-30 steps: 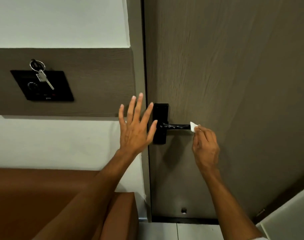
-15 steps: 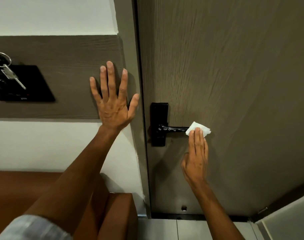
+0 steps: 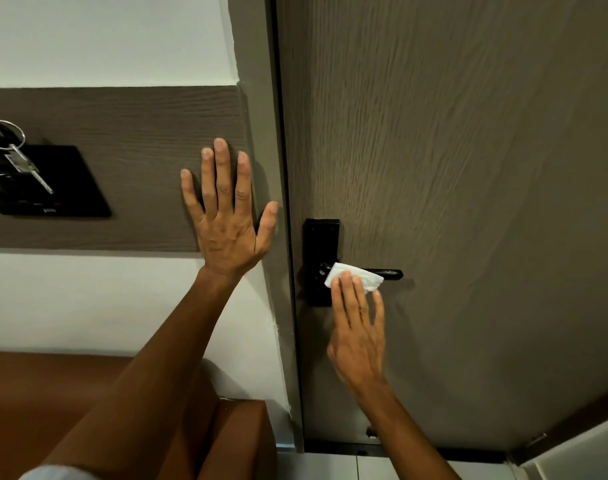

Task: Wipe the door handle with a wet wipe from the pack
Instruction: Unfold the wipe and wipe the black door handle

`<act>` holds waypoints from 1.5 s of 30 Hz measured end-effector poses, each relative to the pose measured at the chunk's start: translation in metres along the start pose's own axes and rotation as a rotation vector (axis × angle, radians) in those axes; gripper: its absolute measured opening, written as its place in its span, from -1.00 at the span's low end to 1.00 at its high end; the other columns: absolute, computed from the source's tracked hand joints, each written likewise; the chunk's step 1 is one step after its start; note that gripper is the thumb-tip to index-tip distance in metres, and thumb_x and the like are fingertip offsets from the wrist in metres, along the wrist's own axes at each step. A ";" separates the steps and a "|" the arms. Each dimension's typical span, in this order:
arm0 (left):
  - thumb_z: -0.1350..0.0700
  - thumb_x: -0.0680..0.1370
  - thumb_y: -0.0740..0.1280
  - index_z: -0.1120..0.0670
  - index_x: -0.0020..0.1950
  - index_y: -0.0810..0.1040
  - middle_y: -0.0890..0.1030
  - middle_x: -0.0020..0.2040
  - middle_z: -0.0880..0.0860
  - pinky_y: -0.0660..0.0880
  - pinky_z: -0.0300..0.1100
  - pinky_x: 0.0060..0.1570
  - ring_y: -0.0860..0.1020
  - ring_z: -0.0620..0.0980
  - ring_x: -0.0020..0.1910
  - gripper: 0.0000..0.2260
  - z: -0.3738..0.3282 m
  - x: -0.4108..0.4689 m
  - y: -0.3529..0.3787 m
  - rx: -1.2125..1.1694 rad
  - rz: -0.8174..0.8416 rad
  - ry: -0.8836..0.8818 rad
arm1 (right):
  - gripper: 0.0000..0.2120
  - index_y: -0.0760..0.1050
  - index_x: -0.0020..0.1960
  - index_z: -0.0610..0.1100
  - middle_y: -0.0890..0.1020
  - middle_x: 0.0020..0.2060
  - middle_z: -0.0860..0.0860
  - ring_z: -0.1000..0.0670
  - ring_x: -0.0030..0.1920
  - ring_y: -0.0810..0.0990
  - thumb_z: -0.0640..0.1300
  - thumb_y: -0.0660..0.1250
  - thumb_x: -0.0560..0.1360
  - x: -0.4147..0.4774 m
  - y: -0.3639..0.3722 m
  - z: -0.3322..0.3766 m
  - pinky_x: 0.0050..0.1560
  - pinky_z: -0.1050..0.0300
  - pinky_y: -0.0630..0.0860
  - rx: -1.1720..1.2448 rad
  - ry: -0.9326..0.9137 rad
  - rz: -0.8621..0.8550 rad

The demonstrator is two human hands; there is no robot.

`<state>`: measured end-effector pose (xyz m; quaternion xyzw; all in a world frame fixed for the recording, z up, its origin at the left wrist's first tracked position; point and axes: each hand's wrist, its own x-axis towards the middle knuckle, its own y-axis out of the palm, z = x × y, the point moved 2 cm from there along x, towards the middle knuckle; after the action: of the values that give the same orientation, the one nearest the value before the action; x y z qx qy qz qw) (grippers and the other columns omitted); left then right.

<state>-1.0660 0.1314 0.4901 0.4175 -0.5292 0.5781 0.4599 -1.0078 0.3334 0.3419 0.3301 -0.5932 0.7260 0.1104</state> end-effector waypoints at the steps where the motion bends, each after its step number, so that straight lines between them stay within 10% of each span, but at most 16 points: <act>1: -0.21 0.60 -0.03 0.03 0.56 -0.17 -0.19 0.59 0.02 -0.15 0.13 0.53 -0.18 0.00 0.57 -0.37 0.000 0.000 0.000 -0.001 -0.002 0.004 | -0.09 0.04 0.52 -0.19 0.18 0.51 -0.16 -0.10 0.54 -0.01 -0.26 0.28 0.21 -0.003 -0.002 -0.011 0.48 -0.19 -0.05 -0.013 0.020 0.001; 8: -0.21 0.60 -0.05 0.02 0.56 -0.17 -0.24 0.59 -0.02 -0.14 0.13 0.53 -0.17 0.00 0.57 -0.38 0.001 -0.001 0.002 -0.017 -0.015 -0.002 | -0.31 0.14 0.49 -0.26 0.23 0.49 -0.19 -0.13 0.52 0.12 -0.31 0.03 0.34 -0.006 -0.016 -0.053 0.51 -0.15 0.05 0.099 0.149 -0.143; 18: -0.20 0.60 -0.01 0.02 0.57 -0.15 -0.26 0.59 -0.01 -0.11 0.15 0.53 -0.13 0.01 0.58 -0.38 0.000 -0.002 0.002 -0.041 -0.013 -0.006 | -0.25 0.15 0.48 -0.22 0.22 0.48 -0.14 -0.05 0.55 -0.11 -0.19 0.30 0.33 0.010 -0.003 0.013 0.48 -0.16 -0.05 0.009 -0.060 -0.019; 31: -0.20 0.60 -0.01 0.01 0.57 -0.13 -0.15 0.61 0.02 -0.13 0.13 0.53 -0.15 0.00 0.58 -0.38 0.001 -0.003 0.003 -0.039 -0.004 -0.010 | -0.26 0.17 0.49 -0.20 0.13 0.52 -0.10 -0.07 0.52 0.06 -0.10 0.32 0.37 0.015 -0.003 0.019 0.49 -0.19 -0.06 -0.133 -0.167 -0.037; 45: -0.20 0.60 0.00 0.01 0.57 -0.14 -0.26 0.59 -0.04 -0.12 0.15 0.53 -0.15 -0.01 0.58 -0.38 0.000 -0.003 0.001 -0.054 -0.018 -0.008 | -0.36 0.15 0.51 -0.20 0.18 0.52 -0.12 -0.10 0.52 0.14 -0.18 0.21 0.45 -0.006 -0.016 -0.058 0.50 -0.15 0.10 0.022 0.117 -0.185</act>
<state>-1.0664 0.1312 0.4869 0.4117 -0.5427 0.5579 0.4741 -1.0147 0.3934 0.3461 0.3418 -0.5446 0.7372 0.2076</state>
